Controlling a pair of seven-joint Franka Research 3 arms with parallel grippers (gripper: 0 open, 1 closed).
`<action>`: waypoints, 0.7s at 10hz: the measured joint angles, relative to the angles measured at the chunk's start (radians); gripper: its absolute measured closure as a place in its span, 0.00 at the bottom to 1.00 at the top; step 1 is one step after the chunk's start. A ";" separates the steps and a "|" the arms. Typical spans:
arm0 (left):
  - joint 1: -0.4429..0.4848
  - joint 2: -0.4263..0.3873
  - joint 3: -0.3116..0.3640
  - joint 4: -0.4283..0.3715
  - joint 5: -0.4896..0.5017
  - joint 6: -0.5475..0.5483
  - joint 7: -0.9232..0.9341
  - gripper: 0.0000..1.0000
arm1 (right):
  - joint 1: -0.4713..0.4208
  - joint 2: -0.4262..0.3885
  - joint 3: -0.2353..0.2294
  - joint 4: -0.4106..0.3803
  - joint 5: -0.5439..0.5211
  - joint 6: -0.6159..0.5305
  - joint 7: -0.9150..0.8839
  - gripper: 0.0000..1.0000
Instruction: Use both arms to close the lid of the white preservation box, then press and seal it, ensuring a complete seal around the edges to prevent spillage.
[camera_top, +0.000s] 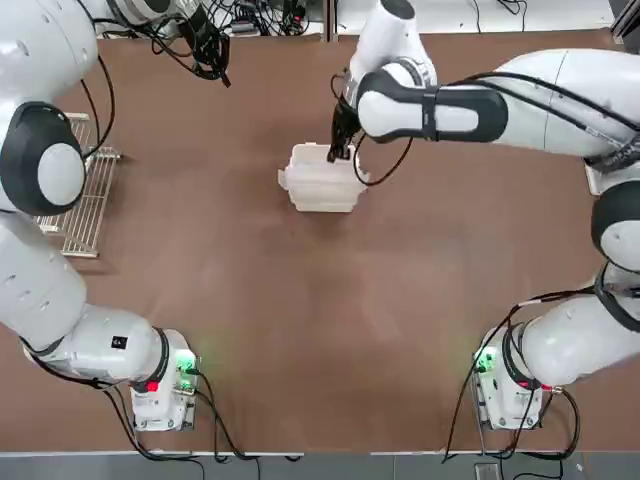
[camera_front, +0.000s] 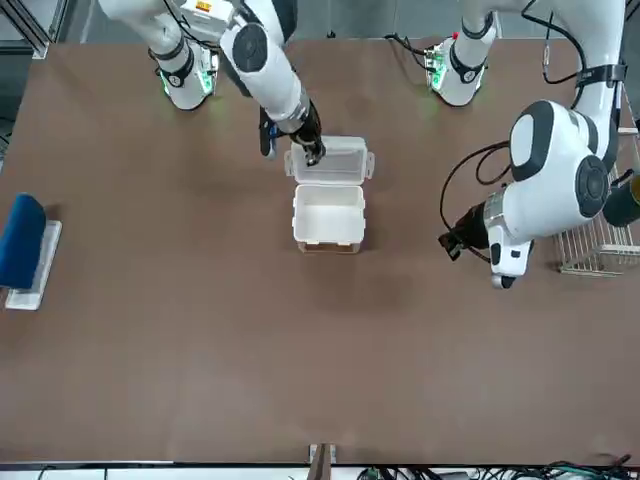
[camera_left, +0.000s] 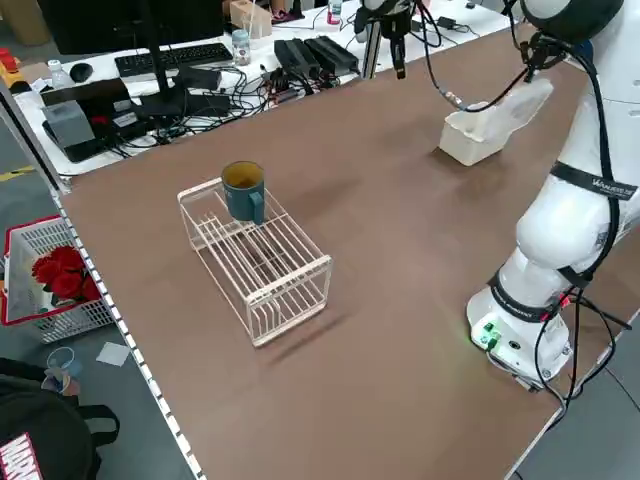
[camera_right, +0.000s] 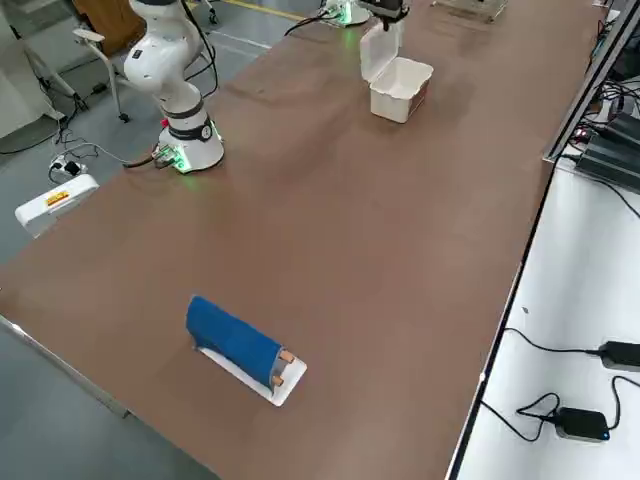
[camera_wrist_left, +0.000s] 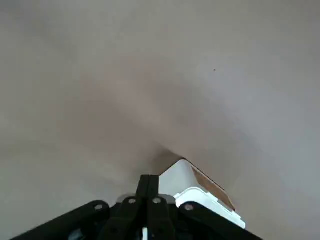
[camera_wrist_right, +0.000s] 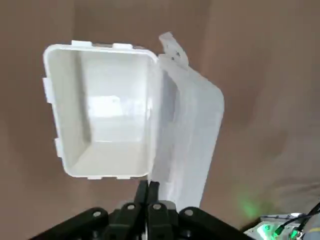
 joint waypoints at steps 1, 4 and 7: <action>0.001 0.000 0.000 0.000 0.000 0.000 0.000 0.99 | 0.000 0.022 -0.017 0.022 -0.001 0.000 -0.008 0.95; 0.003 0.001 0.000 -0.001 0.000 0.000 0.000 0.99 | -0.002 0.094 -0.066 0.105 -0.009 -0.035 -0.012 0.88; 0.004 0.005 0.000 -0.002 0.000 0.000 0.000 0.99 | -0.004 0.174 -0.121 0.199 -0.014 -0.065 -0.012 0.71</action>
